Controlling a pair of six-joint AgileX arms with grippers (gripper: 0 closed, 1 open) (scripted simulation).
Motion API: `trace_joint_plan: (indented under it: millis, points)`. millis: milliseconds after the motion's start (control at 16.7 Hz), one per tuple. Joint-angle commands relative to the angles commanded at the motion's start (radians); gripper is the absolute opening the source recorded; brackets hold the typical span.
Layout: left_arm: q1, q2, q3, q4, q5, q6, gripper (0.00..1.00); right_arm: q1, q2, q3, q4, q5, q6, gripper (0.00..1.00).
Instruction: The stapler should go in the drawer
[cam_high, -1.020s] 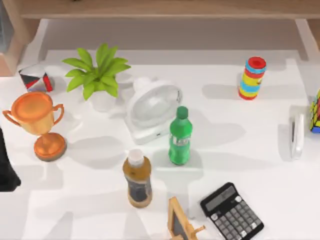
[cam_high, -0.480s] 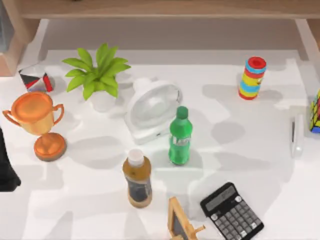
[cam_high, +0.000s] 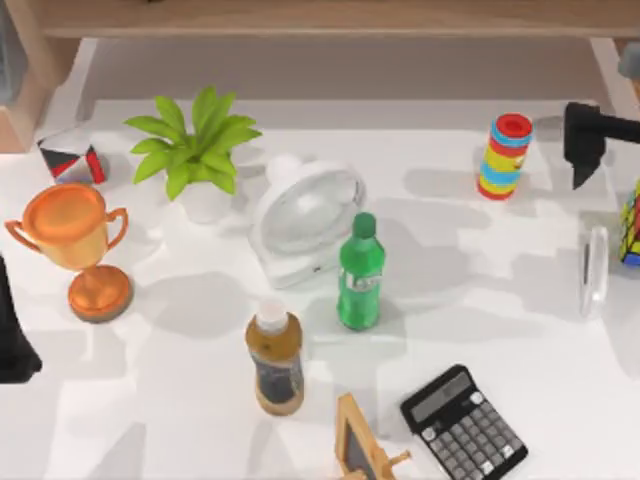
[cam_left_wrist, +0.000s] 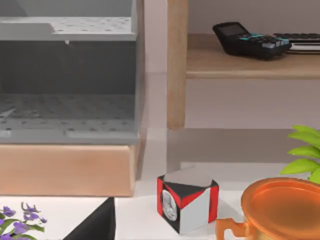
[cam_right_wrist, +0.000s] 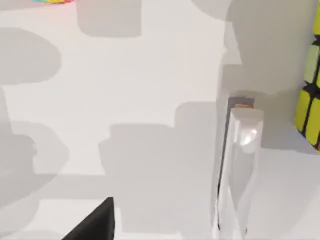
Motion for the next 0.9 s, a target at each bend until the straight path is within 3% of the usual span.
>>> trace_joint_plan:
  millis: [240,900]
  points:
    - [0.000,0.000,0.000,0.000,0.000,0.000,1.00,0.050,0.065,-0.006,-0.089,0.057,0.080,1.00]
    - [0.000,0.000,0.000,0.000,0.000,0.000,1.00,0.096,-0.023,-0.145,-0.040,0.056,0.124,1.00]
